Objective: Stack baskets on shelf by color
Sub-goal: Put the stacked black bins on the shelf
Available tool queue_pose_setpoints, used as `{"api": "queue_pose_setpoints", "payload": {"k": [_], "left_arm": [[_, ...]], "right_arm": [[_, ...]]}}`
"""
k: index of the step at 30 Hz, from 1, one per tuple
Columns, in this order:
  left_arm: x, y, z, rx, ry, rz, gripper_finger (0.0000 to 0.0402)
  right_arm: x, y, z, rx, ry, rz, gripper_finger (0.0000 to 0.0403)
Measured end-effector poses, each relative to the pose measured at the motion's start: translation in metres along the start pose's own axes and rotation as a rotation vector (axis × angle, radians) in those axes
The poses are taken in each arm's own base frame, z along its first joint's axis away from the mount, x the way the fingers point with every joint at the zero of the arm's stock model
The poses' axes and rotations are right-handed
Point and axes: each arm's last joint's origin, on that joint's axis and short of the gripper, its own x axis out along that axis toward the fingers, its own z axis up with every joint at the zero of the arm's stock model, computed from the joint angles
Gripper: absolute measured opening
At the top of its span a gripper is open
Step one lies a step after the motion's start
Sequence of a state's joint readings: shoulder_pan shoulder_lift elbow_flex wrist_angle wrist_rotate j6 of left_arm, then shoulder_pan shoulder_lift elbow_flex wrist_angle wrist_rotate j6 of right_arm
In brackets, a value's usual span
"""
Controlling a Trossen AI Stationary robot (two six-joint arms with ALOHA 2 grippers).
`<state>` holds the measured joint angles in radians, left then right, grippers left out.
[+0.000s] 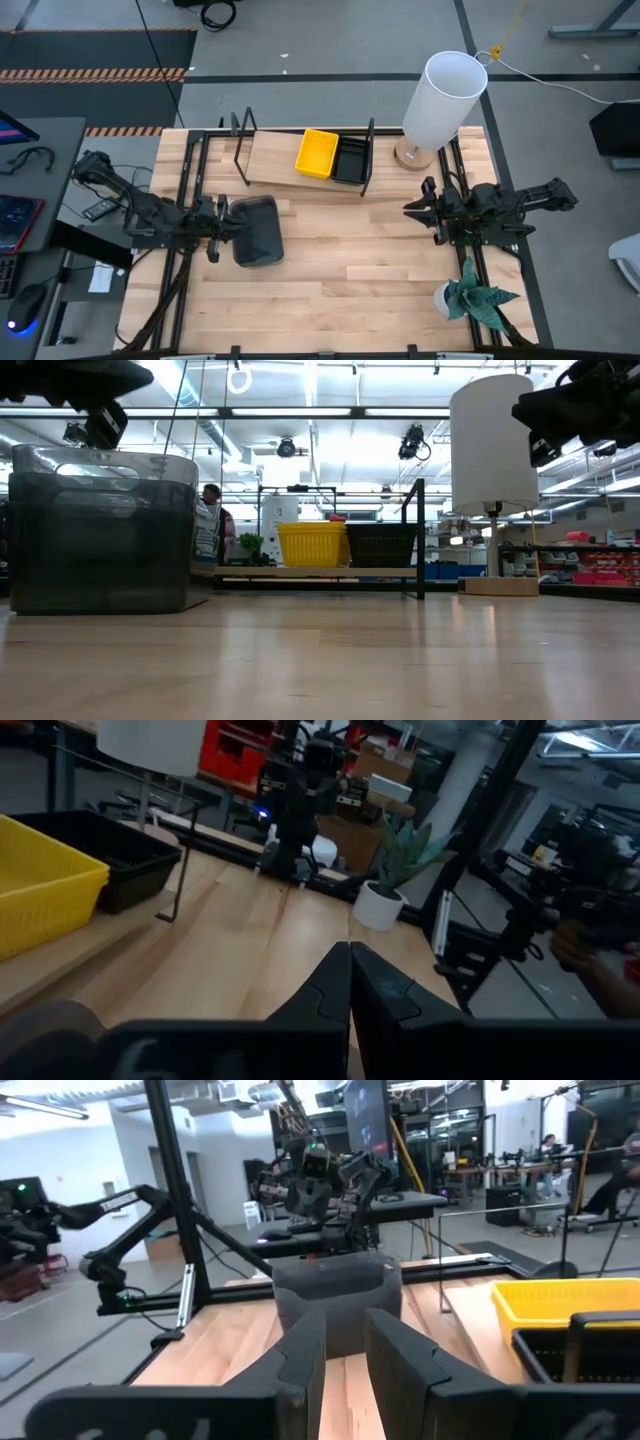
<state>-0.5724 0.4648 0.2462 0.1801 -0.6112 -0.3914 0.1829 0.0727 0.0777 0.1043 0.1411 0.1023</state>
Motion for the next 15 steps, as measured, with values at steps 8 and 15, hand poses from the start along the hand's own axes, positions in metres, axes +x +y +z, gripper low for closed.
{"api": "queue_pose_setpoints", "payload": {"k": [8, 15], "left_arm": [[-0.004, -0.008, 0.026, -0.014, 0.070, 0.024, 0.0010], [-0.006, -0.010, 0.032, -0.057, 0.111, -0.009, 0.0011]], "right_arm": [[-0.004, -0.001, -0.007, 0.005, -0.029, 0.012, 0.0079], [-0.004, 0.000, -0.008, -0.013, -0.021, 0.055, 0.0079]]}}
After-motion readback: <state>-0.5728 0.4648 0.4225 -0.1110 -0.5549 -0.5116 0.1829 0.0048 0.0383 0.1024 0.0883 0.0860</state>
